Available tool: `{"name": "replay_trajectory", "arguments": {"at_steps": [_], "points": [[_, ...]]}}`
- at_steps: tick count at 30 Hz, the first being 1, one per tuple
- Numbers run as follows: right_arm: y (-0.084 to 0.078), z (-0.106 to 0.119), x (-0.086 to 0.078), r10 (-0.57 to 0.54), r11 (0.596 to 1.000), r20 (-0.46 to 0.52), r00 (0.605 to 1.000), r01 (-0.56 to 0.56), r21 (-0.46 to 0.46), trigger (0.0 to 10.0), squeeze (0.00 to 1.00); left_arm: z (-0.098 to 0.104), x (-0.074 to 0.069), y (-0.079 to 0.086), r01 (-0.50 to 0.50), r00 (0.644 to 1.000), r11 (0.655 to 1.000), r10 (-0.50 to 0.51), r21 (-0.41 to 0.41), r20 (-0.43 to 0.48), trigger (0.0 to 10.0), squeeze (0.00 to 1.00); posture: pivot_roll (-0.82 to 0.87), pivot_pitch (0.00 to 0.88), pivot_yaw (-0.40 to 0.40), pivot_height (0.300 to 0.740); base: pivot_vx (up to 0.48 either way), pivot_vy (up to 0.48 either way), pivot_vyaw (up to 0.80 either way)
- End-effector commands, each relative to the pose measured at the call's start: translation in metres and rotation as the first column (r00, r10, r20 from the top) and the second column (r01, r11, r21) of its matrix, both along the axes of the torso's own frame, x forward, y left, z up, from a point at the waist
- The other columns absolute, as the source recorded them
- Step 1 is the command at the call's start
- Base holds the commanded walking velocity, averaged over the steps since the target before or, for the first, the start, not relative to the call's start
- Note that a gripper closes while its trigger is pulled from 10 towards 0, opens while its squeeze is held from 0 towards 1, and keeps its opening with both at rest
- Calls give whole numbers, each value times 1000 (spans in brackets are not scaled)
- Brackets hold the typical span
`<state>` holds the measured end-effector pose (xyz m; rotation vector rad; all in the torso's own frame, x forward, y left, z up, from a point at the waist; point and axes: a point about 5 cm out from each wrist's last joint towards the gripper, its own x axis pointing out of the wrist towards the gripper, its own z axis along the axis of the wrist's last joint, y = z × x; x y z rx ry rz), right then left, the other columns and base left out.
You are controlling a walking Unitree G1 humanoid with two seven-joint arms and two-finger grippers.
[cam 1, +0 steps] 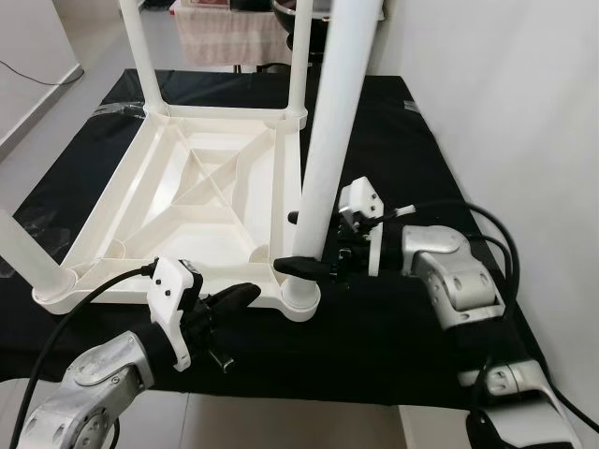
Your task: Building children table
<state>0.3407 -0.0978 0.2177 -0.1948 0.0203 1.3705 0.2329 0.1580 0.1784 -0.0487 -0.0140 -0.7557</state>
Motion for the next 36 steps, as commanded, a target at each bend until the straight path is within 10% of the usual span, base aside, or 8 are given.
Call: {"name": "replay_trajectory", "arguments": {"at_steps": [1, 4, 5, 7, 19, 27, 30, 36], "points": [[1, -4, 5, 16, 1000, -20, 1000, -16, -19, 10000, 0, -4, -2, -2, 1, 1000, 1000, -1, 6, -14, 10000, 0, 48, 139, -84, 740, 0, 0, 0], [4, 3, 14, 58, 998, -67, 996, -58, 2, 10000, 0, -4, -4, -2, 0, 1000, 1000, 0, 5, -16, 10000, 0, 66, 143, -88, 740, 0, 0, 0], [5, 4, 16, 95, 995, -93, 991, -95, 2, 2863, 0, -4, -6, -3, 0, 1000, 1000, 0, 5, -17, 10000, 0, 71, 147, -90, 740, 0, 0, 0], [4, 4, 16, 146, 989, -129, 981, -147, 1, 0, 0, -4, -8, -3, -1, 1000, 1000, 1, 4, -18, 10000, 0, 73, 150, -91, 740, 0, 0, 0], [-10, -1, 22, 139, 990, -154, 978, -142, -8, 0, 0, -3, -11, -4, -1, 1000, 1000, 1, -2, -20, 10000, 0, 73, 163, -92, 740, 0, 0, 0], [-45, -14, 20, -175, 985, -61, 983, 175, -1, 0, 0, 0, -12, -3, -2, 1000, 1000, 2, -8, -14, 10000, 0, 46, 189, -98, 740, 0, 0, 0], [-12, -64, -27, -670, 730, -172, 722, 683, 20, 0, 0, 3, -10, 5, -7, 1000, 1000, 7, -5, -12, 10000, 0, -4, 223, -52, 740, 0, 0, 0], [20, -63, -42, -627, 779, -1, 779, 627, -9, 0, 0, 2, -3, 7, 1, 1000, 1000, -1, 5, -16, 10000, 0, 23, 200, -70, 740, 0, 0, 0]]}}
